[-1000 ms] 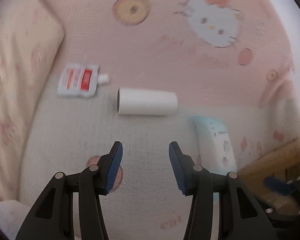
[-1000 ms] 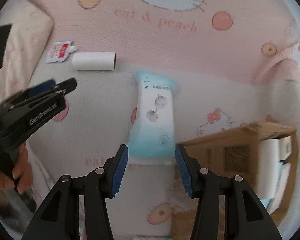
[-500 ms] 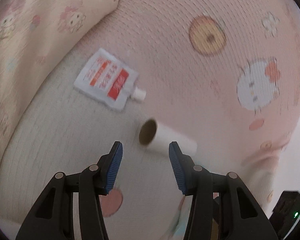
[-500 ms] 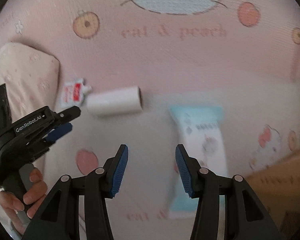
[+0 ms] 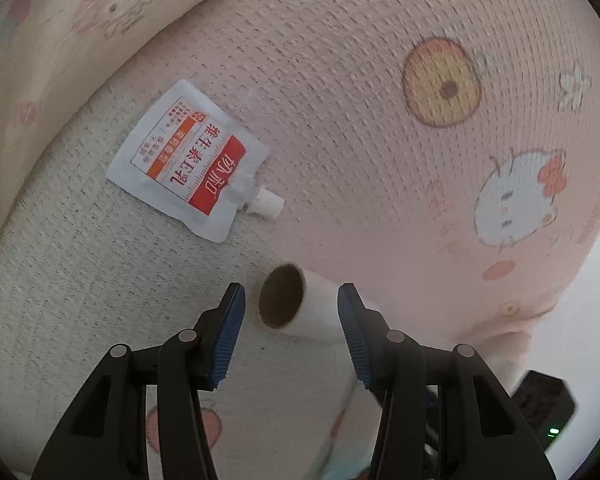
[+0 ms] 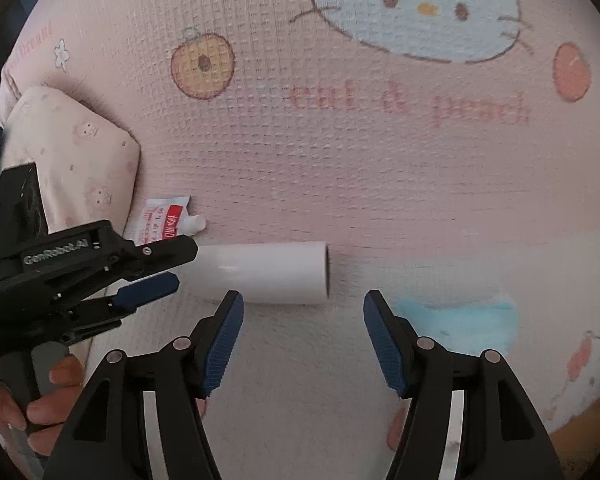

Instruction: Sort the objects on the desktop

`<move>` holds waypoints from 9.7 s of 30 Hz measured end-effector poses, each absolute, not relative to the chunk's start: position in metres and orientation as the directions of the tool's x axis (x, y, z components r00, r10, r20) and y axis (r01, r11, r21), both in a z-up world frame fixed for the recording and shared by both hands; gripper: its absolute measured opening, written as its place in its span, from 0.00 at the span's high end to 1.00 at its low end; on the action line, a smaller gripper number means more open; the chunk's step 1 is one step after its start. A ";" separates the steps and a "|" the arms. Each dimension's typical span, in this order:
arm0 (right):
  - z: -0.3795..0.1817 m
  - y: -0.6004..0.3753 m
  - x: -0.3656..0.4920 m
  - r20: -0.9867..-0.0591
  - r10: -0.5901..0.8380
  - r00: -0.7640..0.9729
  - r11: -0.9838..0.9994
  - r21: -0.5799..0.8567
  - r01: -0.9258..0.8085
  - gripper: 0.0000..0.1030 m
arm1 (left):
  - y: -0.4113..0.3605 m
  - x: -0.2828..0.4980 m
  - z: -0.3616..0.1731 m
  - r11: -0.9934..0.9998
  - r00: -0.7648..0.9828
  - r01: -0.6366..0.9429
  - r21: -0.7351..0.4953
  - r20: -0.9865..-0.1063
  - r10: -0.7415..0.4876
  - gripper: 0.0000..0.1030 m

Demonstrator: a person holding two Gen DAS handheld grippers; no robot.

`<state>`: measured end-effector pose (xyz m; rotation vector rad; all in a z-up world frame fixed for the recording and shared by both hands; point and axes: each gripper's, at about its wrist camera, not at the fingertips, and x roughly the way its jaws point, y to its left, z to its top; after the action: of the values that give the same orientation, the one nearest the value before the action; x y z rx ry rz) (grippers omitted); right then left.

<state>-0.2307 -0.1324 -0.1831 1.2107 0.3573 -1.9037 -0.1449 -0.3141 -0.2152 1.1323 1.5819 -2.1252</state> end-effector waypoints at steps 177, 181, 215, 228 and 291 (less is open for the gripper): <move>-0.108 0.032 -0.064 -0.841 -0.482 -0.245 -0.633 0.141 0.762 0.60 | -0.118 -0.044 -0.089 -0.738 -0.646 0.068 -0.671 -0.593 0.480 0.59; -0.086 0.041 -0.066 -0.808 -0.519 -0.279 -0.634 0.144 0.760 0.60 | -0.105 -0.047 -0.061 -0.771 -0.673 0.032 -0.636 -0.584 0.454 0.59; 0.004 0.174 -0.157 -0.660 -0.561 -0.500 -0.768 0.189 0.612 0.60 | 0.031 -0.156 0.034 -0.719 -0.588 -0.185 -0.669 -0.511 0.627 0.59; -0.022 0.191 -0.195 -0.722 -0.587 -0.367 -0.754 0.322 0.573 0.60 | 0.053 -0.185 0.016 -0.788 -0.509 -0.080 -0.611 -0.654 0.560 0.59; -0.070 0.221 -0.227 -0.866 -0.486 -0.117 -0.816 0.402 0.414 0.60 | 0.082 -0.226 -0.050 -0.924 -0.280 -0.030 -0.380 -0.885 0.373 0.72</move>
<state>-0.2270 0.2206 -0.0697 1.5704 -0.0806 -1.9810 -0.2265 0.0818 -0.0505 2.0089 0.5017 -2.6945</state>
